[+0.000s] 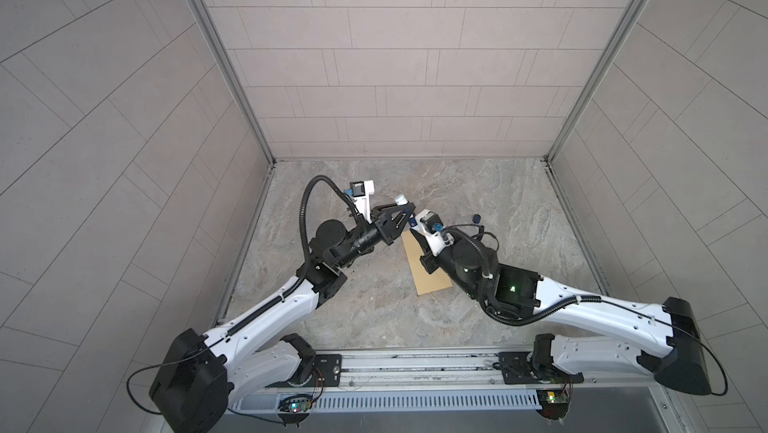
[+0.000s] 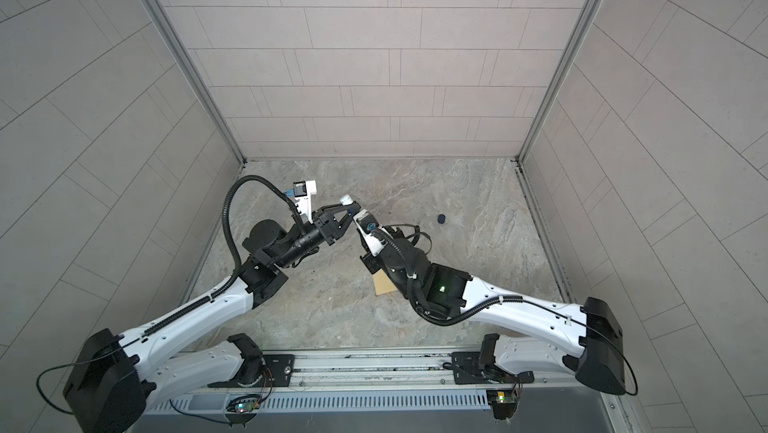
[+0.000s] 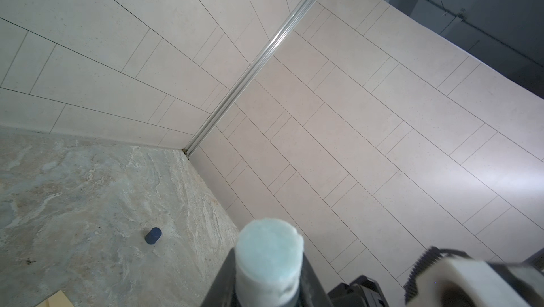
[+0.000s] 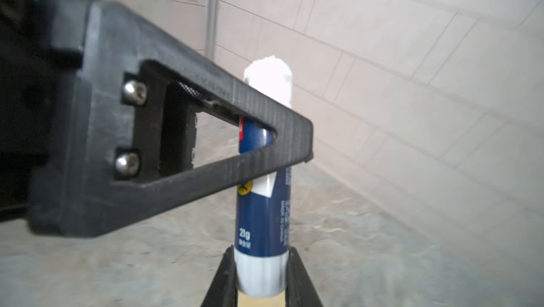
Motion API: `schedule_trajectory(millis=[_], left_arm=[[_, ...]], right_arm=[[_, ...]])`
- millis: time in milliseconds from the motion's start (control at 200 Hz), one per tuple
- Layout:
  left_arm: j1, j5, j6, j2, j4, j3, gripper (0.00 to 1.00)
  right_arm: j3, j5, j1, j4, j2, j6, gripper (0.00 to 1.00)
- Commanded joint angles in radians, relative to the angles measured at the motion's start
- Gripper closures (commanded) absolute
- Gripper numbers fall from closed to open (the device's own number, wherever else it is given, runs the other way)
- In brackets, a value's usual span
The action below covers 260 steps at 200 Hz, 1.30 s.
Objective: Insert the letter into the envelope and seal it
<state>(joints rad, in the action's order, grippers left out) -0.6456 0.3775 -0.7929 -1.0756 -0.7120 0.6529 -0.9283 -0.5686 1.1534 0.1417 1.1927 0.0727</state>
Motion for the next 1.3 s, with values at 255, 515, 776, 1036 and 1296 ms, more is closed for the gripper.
schedule_trajectory(millis=[255,515,776,1036,1296], left_arm=[[0.0,-0.019,0.024,-0.019,0.036,0.012,1.0],[0.001,-0.016,0.023,-0.007,0.042,0.014,1.0],[0.0,-0.011,0.01,0.024,0.052,0.024,1.0],[0.001,-0.006,0.001,0.041,0.053,0.031,1.0],[0.001,-0.006,-0.014,0.043,0.036,0.025,1.0]], right_arm=[[0.002,-0.439,0.15,0.361,0.169,0.51,1.0],[0.027,-0.16,0.09,0.131,0.024,0.242,0.73],[0.14,0.659,-0.257,0.004,-0.196,-0.144,0.13],[0.21,1.216,-0.491,0.251,-0.154,-0.474,0.05],[0.298,1.309,-0.569,0.875,0.013,-0.937,0.17]])
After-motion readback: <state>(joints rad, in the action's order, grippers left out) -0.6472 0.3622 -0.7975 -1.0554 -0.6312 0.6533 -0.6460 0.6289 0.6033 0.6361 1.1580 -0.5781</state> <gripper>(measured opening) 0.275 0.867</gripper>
